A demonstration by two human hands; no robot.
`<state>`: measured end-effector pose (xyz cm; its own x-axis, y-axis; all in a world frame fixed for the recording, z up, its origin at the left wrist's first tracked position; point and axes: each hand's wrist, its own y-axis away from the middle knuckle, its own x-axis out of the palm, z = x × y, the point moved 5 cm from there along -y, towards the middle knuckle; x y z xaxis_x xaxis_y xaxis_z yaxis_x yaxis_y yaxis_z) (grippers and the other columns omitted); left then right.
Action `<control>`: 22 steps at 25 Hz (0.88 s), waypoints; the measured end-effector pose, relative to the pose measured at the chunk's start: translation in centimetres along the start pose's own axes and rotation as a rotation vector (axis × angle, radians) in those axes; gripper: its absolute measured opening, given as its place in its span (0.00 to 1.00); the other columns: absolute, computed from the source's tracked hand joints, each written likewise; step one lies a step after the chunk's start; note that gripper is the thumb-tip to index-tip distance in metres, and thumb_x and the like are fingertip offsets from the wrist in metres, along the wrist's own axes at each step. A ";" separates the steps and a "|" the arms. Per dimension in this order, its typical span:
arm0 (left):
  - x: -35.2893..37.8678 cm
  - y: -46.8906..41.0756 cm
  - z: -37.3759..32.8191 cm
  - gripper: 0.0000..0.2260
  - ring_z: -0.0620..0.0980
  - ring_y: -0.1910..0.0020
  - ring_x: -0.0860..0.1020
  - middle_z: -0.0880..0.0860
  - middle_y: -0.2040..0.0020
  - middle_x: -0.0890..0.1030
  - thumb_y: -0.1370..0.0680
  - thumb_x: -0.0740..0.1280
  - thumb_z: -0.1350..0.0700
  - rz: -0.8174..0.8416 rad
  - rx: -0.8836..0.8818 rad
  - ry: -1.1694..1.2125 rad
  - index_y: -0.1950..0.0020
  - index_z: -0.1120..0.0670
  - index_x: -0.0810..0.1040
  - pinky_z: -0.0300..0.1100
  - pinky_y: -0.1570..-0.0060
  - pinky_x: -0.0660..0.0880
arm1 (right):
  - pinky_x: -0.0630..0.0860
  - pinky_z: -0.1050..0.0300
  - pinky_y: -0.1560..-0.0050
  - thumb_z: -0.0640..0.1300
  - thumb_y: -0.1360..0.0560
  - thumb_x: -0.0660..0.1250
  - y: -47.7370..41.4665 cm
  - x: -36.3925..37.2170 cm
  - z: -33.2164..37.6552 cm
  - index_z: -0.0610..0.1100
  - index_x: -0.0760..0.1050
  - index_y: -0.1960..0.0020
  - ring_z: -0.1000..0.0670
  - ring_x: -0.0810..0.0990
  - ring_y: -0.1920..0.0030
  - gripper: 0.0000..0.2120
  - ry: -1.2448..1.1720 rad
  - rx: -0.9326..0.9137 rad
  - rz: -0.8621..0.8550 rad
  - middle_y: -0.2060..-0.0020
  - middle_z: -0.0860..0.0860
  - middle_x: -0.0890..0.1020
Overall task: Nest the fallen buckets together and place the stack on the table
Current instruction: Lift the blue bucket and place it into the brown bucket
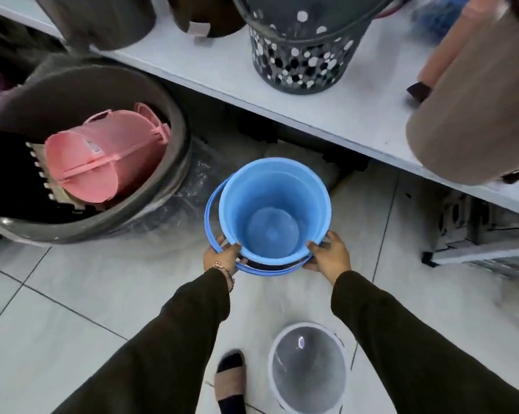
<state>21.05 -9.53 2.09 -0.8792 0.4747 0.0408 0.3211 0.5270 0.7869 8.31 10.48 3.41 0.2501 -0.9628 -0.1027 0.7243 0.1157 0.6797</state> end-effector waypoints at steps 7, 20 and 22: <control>-1.5 -5.2 3.9 0.14 0.64 0.45 0.81 0.62 0.41 0.82 0.28 0.73 0.63 -0.102 -0.067 -0.392 0.44 0.55 0.78 0.58 0.41 0.79 | 0.73 0.40 0.33 0.36 0.22 0.67 -2.6 1.2 -8.0 0.40 0.68 0.29 0.39 0.76 0.34 0.23 0.061 0.150 -0.024 0.30 0.41 0.73; -7.0 1.2 28.2 0.40 0.56 0.28 0.71 0.57 0.25 0.69 0.27 0.73 0.47 0.350 -0.343 -0.932 0.21 0.50 0.56 0.42 0.30 0.66 | 0.64 0.47 0.28 0.37 0.24 0.71 5.1 -14.0 -27.6 0.41 0.49 0.19 0.37 0.65 0.25 0.41 0.550 0.396 -0.015 0.23 0.39 0.62; -7.1 2.8 32.5 0.35 0.59 0.33 0.75 0.58 0.31 0.75 0.24 0.70 0.50 0.307 -0.266 -0.988 0.22 0.50 0.56 0.45 0.34 0.71 | 0.65 0.46 0.29 0.36 0.23 0.69 5.9 -15.0 -30.3 0.43 0.49 0.19 0.37 0.67 0.27 0.40 0.559 0.359 0.026 0.24 0.40 0.65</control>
<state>39.61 11.49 -16.01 -0.0600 0.9847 -0.1636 0.2879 0.1740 0.9417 28.27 33.04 -13.03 0.6302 -0.6777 -0.3790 0.4788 -0.0450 0.8767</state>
